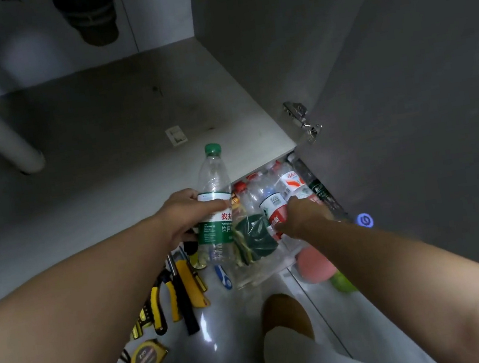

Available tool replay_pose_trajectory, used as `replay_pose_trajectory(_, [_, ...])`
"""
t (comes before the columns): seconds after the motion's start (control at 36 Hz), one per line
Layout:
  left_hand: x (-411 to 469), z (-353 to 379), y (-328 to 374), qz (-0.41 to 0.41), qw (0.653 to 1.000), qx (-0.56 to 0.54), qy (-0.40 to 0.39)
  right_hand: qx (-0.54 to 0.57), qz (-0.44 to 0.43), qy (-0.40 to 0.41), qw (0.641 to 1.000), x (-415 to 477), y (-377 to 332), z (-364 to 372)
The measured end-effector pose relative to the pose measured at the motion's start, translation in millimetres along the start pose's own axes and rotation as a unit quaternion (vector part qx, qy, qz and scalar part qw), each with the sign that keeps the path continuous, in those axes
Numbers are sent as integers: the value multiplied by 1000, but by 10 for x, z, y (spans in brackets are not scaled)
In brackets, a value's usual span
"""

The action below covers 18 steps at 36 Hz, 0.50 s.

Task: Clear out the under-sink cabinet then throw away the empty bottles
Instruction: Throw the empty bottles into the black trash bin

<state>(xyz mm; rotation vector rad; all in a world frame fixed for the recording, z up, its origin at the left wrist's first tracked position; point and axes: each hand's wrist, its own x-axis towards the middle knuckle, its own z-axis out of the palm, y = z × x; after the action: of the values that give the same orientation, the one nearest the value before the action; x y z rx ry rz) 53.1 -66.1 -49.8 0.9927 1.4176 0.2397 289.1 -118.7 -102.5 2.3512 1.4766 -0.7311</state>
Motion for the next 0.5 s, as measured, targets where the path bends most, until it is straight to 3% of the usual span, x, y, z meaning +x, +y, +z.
replay_pose_trajectory(0.22, [10, -25, -83, 11, 1000, 14, 24, 13, 42, 5, 999, -9, -129, 43])
replay_pose_trajectory(0.5, [-389, 150, 363, 66, 998, 19, -14, 111, 6, -15, 994, -495, 135, -612])
